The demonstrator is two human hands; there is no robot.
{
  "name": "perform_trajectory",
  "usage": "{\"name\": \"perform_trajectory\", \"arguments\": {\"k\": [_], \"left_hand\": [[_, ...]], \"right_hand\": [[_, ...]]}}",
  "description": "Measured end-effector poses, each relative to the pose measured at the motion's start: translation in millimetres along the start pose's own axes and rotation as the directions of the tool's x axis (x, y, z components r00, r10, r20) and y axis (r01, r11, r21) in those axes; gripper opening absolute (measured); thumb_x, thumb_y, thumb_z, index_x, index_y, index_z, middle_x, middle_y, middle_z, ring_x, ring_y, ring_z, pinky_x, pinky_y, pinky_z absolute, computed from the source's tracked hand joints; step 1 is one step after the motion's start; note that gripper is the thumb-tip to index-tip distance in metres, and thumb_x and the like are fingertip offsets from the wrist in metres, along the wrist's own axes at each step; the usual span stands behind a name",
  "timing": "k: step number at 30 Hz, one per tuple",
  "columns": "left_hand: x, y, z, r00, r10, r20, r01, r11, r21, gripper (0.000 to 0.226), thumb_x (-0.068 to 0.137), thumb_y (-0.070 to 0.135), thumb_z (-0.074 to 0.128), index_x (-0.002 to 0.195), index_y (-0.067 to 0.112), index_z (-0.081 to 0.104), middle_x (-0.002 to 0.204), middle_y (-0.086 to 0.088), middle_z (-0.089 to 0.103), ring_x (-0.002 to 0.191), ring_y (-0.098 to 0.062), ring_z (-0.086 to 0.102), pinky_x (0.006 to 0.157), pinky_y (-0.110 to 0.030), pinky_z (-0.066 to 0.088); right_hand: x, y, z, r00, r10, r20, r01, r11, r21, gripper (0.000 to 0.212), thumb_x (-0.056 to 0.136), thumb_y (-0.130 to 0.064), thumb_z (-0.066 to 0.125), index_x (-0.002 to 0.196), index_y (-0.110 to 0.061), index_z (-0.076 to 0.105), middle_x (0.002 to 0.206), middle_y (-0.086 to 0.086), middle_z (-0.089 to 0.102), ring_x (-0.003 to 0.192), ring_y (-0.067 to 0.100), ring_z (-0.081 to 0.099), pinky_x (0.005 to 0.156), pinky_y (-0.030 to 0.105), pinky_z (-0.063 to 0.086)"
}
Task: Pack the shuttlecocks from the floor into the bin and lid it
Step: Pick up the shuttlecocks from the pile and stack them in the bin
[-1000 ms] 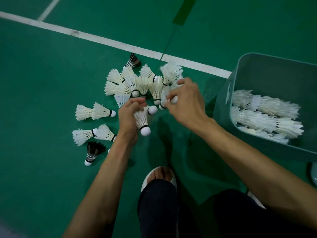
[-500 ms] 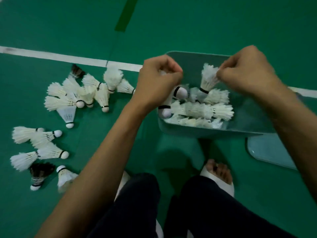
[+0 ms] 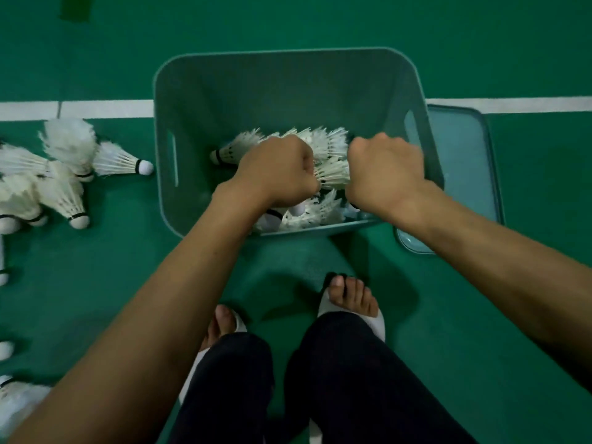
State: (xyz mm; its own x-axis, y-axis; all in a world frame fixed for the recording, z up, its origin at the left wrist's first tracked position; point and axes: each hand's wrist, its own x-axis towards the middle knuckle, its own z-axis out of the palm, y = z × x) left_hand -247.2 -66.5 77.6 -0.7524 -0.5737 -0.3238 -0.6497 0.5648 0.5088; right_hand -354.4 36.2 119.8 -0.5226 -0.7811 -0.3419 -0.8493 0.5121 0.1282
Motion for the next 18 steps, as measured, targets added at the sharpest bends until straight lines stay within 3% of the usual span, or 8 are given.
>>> {"name": "perform_trajectory", "arguments": {"k": [3, 8, 11, 14, 16, 18], "left_hand": [[-5.2, -8.1, -1.3, 1.000, -0.022, 0.007, 0.022, 0.999, -0.038, 0.004, 0.078, 0.023, 0.070, 0.082, 0.022, 0.071, 0.082, 0.008, 0.069, 0.084, -0.018, 0.065, 0.073, -0.033, 0.053], [-14.5, -18.0, -9.1, 0.998, -0.054, -0.018, 0.052, 0.992, -0.115, 0.008, 0.079, 0.021, 0.067, 0.085, 0.020, 0.073, 0.087, 0.005, 0.071, 0.086, -0.018, 0.066, 0.072, -0.033, 0.052], [-15.7, -20.7, -13.1, 0.994, -0.088, -0.057, 0.086, 0.996, -0.036, 0.014, 0.078, 0.022, 0.065, 0.088, 0.021, 0.074, 0.091, 0.003, 0.071, 0.087, -0.022, 0.064, 0.071, -0.031, 0.048], [-13.9, -22.0, -14.7, 0.993, -0.104, -0.054, 0.103, 0.994, -0.021, 0.015, 0.077, 0.023, 0.064, 0.090, 0.022, 0.074, 0.093, 0.001, 0.071, 0.089, -0.024, 0.064, 0.075, -0.034, 0.053], [-13.1, -20.9, -15.3, 0.994, -0.098, -0.040, 0.097, 0.994, -0.044, 0.015, 0.078, 0.023, 0.065, 0.090, 0.022, 0.073, 0.092, 0.002, 0.070, 0.090, -0.022, 0.064, 0.076, -0.034, 0.054], [-12.1, -20.7, -15.6, 0.995, -0.094, -0.022, 0.091, 0.989, -0.113, 0.014, 0.080, 0.023, 0.066, 0.090, 0.021, 0.074, 0.091, 0.002, 0.072, 0.087, -0.018, 0.065, 0.075, -0.032, 0.054]], "right_hand": [[10.2, 2.7, 10.7, 0.991, 0.027, 0.132, -0.038, 0.996, 0.082, 0.013, 0.086, -0.004, 0.059, 0.088, -0.007, 0.047, 0.078, 0.007, 0.049, 0.080, 0.032, 0.056, 0.067, 0.035, 0.042], [23.7, 7.0, 16.9, 0.936, 0.085, 0.342, -0.214, 0.908, 0.360, 0.019, 0.092, 0.004, 0.052, 0.074, -0.003, 0.053, 0.069, 0.016, 0.062, 0.050, 0.025, 0.066, 0.036, 0.022, 0.046], [32.4, 8.8, 25.1, 0.897, 0.133, 0.421, -0.352, 0.792, 0.499, 0.015, 0.095, 0.007, 0.051, 0.082, 0.000, 0.053, 0.081, 0.023, 0.062, 0.065, 0.035, 0.072, 0.061, 0.040, 0.064], [39.0, 7.5, 32.3, 0.872, 0.129, 0.473, -0.395, 0.757, 0.521, 0.012, 0.095, 0.009, 0.054, 0.085, 0.005, 0.055, 0.086, 0.024, 0.064, 0.078, 0.039, 0.072, 0.080, 0.050, 0.063], [40.5, 6.1, 33.8, 0.863, 0.097, 0.495, -0.372, 0.786, 0.494, 0.011, 0.095, 0.009, 0.056, 0.084, 0.008, 0.058, 0.087, 0.024, 0.068, 0.079, 0.038, 0.072, 0.082, 0.052, 0.062], [39.9, 3.7, 31.8, 0.880, 0.080, 0.468, -0.286, 0.876, 0.389, 0.010, 0.093, 0.004, 0.060, 0.085, 0.009, 0.063, 0.083, 0.022, 0.073, 0.069, 0.035, 0.076, 0.072, 0.048, 0.065]]}}
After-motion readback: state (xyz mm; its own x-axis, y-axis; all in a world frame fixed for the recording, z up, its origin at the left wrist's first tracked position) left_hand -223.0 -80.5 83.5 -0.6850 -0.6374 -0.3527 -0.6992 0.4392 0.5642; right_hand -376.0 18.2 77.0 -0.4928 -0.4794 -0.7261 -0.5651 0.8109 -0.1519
